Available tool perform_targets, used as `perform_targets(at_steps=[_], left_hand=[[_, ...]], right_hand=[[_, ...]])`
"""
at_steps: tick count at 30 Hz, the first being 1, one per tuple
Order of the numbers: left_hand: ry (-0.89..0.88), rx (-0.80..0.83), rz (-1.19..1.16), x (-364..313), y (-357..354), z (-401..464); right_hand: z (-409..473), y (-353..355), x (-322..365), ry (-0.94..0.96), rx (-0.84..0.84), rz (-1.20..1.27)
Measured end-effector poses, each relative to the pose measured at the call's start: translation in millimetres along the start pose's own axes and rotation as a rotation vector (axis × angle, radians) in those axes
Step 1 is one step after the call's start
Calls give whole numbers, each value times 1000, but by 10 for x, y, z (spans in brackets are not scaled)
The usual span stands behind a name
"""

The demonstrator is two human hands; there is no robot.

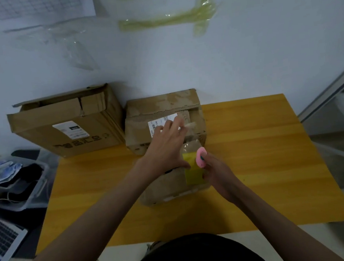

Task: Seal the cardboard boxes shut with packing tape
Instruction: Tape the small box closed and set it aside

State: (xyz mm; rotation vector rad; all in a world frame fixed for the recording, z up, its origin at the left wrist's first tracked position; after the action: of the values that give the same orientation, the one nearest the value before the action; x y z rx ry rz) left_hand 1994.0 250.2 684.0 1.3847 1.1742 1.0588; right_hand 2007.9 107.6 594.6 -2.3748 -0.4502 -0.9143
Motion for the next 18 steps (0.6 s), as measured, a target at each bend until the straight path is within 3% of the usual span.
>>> perform_targets(at_steps=[6,10,15,18], left_hand=[[11,-18,-6,-42,-110,106],[5,-30,-19,-2,-113,154],[26,-23,-46,85,-114,217],[25,-11,-52,112,-133,238]], right_hand=[[-25,194,13,88,-184,-22],[-62,343,182,245,-261,-122],[-7,299,417,358,-187,-456],[52,148,543,482,-173,-788]])
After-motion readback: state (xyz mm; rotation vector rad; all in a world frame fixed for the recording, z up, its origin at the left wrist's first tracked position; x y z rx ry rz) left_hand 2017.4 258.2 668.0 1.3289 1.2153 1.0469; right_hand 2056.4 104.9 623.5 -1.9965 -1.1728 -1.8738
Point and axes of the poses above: each hand's wrist, its own z-axis towards the middle knuckle, its own y-axis out of the back of the hand, x = y × z, the point moved 6 cm from there along z, towards the middle knuckle, and after that the axes turned 10 degrees about -y, right-handed, at the moved point
